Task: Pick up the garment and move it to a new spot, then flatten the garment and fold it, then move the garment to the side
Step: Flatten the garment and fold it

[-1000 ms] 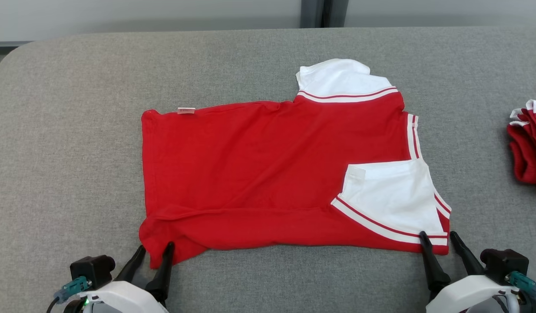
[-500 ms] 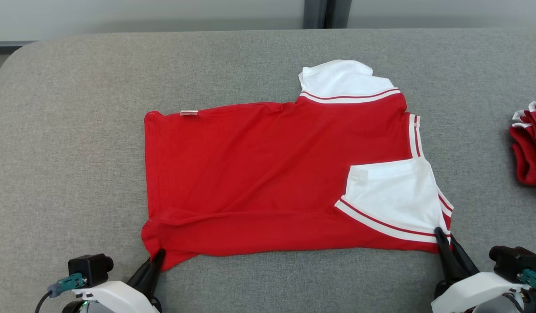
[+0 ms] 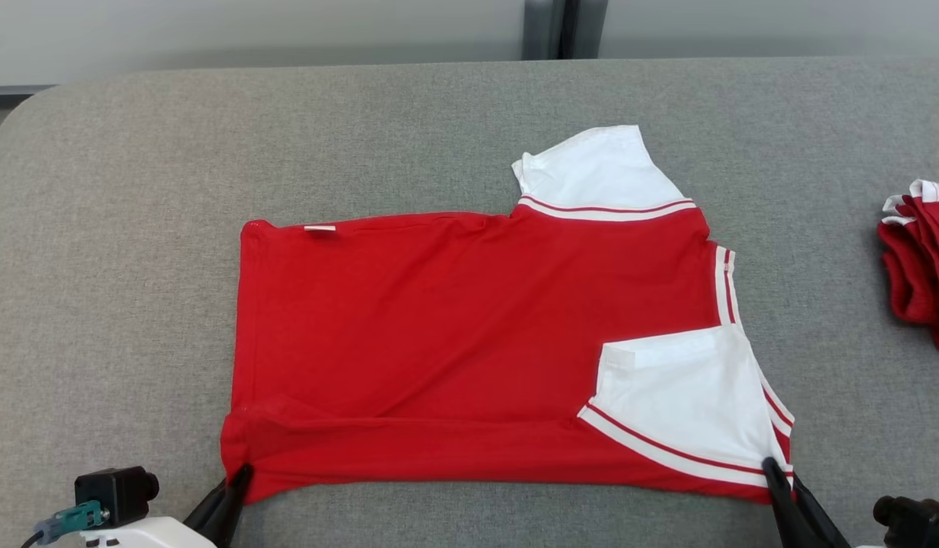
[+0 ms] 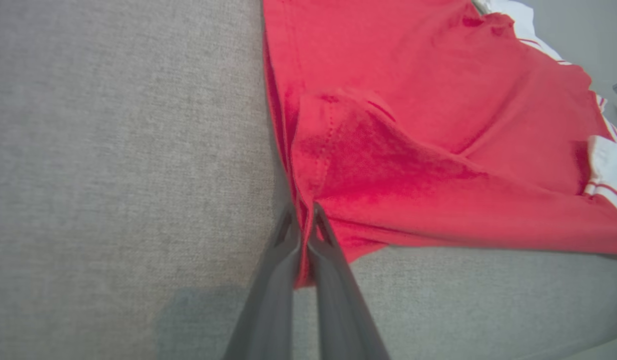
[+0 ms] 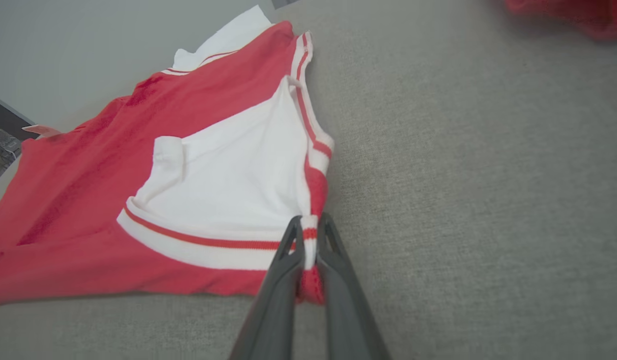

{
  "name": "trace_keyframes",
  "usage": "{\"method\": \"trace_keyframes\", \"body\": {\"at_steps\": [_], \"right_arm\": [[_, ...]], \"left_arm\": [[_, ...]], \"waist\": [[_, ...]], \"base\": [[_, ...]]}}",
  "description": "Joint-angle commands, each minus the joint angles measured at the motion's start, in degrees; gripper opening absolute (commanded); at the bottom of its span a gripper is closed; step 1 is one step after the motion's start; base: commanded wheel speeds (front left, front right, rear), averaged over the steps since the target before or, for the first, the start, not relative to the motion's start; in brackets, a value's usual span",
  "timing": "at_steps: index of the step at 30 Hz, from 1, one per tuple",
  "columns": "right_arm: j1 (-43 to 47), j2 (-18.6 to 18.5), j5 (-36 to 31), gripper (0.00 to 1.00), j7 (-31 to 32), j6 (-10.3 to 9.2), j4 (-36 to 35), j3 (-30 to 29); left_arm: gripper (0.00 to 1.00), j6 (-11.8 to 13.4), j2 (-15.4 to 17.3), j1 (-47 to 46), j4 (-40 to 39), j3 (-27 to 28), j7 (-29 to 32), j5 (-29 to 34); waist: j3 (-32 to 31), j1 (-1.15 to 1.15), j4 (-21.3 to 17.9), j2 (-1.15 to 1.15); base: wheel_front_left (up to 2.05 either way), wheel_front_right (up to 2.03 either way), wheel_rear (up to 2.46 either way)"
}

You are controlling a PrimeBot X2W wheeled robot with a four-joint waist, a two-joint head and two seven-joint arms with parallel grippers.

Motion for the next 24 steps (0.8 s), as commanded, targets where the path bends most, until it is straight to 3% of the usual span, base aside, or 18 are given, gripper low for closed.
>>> {"method": "trace_keyframes", "body": {"at_steps": [1, 3, 4, 5, 6, 7, 13, 22, 24], "right_arm": [[0.9, 0.1, 0.1, 0.00, 0.5, 0.00, -0.8, -0.5], [1.5, 0.8, 0.2, 0.00, 0.9, 0.00, -1.6, -0.5], [1.6, 1.0, 0.2, 0.37, 1.2, 0.00, -1.7, -0.5], [1.5, 1.0, -0.5, 1.00, 1.2, 0.00, -1.7, -0.7], [1.2, 1.2, -0.7, 1.00, 0.9, 0.00, -1.9, -1.0], [0.9, 1.4, -0.8, 1.00, 0.9, 0.02, -2.0, -1.1], [-1.0, 1.6, -3.1, 1.00, -2.8, 0.02, -3.9, -3.6], [-7.0, 1.4, -6.4, 1.00, -7.1, 0.02, -6.0, -6.5], [-9.1, 1.1, -6.6, 1.00, -7.4, 0.02, -5.9, -6.8]], "left_arm": [[0.00, 0.7, 0.7, 0.5, -0.2, 0.5, 0.3, -0.2], [0.00, 1.0, 0.7, 0.9, -0.8, 0.6, 0.6, -0.4], [0.00, 1.0, 0.8, 1.0, -1.0, 0.5, 0.7, -0.5], [0.20, 1.2, 0.8, 1.0, -1.0, 0.4, 1.0, -0.5], [0.77, 1.5, 0.8, 0.9, -1.2, 0.6, 0.6, -0.2], [1.00, 1.7, 0.7, 0.8, -1.4, 0.6, 0.5, -0.2], [1.00, 3.2, 1.0, -0.3, -3.5, 2.0, -2.0, 1.3], [1.00, 8.4, 1.9, -3.6, -8.7, 4.0, -7.0, 7.4], [1.00, 10.2, 0.6, -5.0, -9.4, 4.9, -8.1, 7.7]], "waist": [[0.1, 0.00, -0.3, 0.00], [0.1, 0.00, -0.9, 0.00], [0.1, 0.00, -1.1, 0.00], [0.1, 0.00, -1.2, 0.00], [0.1, 0.00, -1.3, 0.00], [0.0, 0.00, -1.4, 0.00], [-0.4, 0.00, -1.4, 0.00], [-0.8, 0.00, -1.6, 0.00], [-0.8, 0.00, -1.6, 0.00]], "base": [[0.00, 0.00, 0.00], [0.00, 0.00, 0.00], [0.00, 0.00, 0.00], [0.00, 0.00, 0.00], [0.00, 0.00, 0.00], [0.00, 0.00, 0.00], [0.00, 0.00, 0.00], [0.00, 0.00, 0.00], [0.00, 0.00, 0.00]]}}
